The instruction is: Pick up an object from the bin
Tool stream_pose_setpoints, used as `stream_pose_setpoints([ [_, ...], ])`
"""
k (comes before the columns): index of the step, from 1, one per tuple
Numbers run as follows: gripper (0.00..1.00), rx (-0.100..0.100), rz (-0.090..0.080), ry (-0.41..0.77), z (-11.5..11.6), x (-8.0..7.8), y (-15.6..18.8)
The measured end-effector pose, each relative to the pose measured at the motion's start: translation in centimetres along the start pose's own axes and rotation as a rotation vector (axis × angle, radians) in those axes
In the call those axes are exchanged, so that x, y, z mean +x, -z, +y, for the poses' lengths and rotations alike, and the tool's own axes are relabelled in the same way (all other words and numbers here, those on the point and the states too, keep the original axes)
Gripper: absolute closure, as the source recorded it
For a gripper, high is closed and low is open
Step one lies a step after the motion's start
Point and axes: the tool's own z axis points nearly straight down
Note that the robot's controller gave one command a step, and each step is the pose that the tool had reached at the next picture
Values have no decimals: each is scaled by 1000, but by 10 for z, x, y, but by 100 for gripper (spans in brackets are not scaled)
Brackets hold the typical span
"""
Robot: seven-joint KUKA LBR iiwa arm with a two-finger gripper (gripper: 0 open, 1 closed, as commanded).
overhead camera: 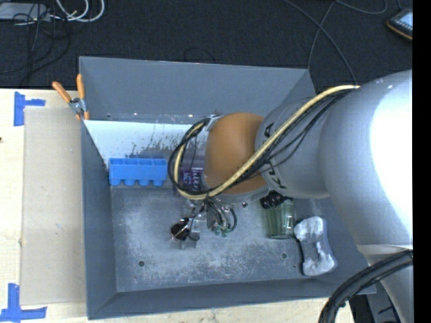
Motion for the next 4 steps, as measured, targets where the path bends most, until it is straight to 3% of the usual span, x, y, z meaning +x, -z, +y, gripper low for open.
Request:
stream_pose_setpoints([
  [1, 100, 0, 0, -1, 0, 0, 0],
  [2, 100, 2, 7, -2, -1, 2, 39],
  [3, 100, 0, 0, -2, 0, 1, 69],
  [4, 100, 0, 2, -3, 0, 1, 81],
])
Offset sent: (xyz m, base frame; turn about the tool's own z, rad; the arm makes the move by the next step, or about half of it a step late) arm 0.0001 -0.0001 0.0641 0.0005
